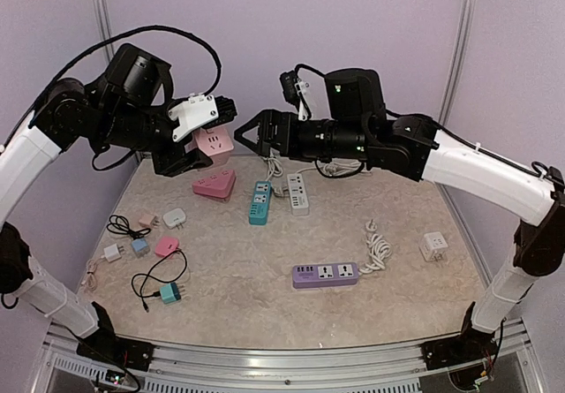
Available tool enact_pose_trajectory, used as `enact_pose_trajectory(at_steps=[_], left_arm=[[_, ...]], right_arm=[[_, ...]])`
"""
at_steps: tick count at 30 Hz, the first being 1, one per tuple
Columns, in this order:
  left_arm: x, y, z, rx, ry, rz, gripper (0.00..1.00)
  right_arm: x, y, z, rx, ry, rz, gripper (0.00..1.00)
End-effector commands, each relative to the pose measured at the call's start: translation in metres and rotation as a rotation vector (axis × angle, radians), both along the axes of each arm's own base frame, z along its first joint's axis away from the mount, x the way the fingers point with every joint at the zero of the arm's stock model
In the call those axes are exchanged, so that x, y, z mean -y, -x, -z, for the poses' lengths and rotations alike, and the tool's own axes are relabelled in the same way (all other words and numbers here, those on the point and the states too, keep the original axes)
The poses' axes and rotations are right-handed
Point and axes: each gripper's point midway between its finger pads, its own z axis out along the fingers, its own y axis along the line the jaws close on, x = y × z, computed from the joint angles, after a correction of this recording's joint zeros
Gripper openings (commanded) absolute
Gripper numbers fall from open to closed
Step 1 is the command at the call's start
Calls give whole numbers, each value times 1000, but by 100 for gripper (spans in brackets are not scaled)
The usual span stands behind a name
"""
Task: Insert the plug
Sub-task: Adjust the plug.
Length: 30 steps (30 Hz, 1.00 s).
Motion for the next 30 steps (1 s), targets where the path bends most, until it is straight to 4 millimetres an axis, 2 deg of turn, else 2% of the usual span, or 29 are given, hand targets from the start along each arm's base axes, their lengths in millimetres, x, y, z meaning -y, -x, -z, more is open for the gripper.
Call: enact_pose_trajectory(at_steps=[1, 5, 9, 12, 18, 22, 25, 30], left_arm=[[3, -1, -8, 23, 27, -5, 0], [8, -4, -3, 15, 13, -7, 0], [15, -1, 3, -18, 29, 15, 0], [17, 7, 1, -51, 49, 49, 0], [10, 39, 5, -136, 17, 185, 0], [13, 68, 7, -215, 27, 305, 0], [14, 78, 1, -231, 48, 342, 0], [15, 87, -9, -242, 81, 375, 0]], right_arm=[[-22, 15, -7, -43, -46, -119, 100], [-29, 8, 1, -60, -39, -85, 100], [-45, 16, -3, -65, -92, -160, 100], [-46, 23, -4, -32, -82, -209, 100], [-5, 56, -24, 427, 26, -328, 100], [5, 93, -15, 703, 33, -510, 100], [5, 99, -11, 775, 21, -546, 100], [-12, 100, -4, 780, 15, -606, 100]])
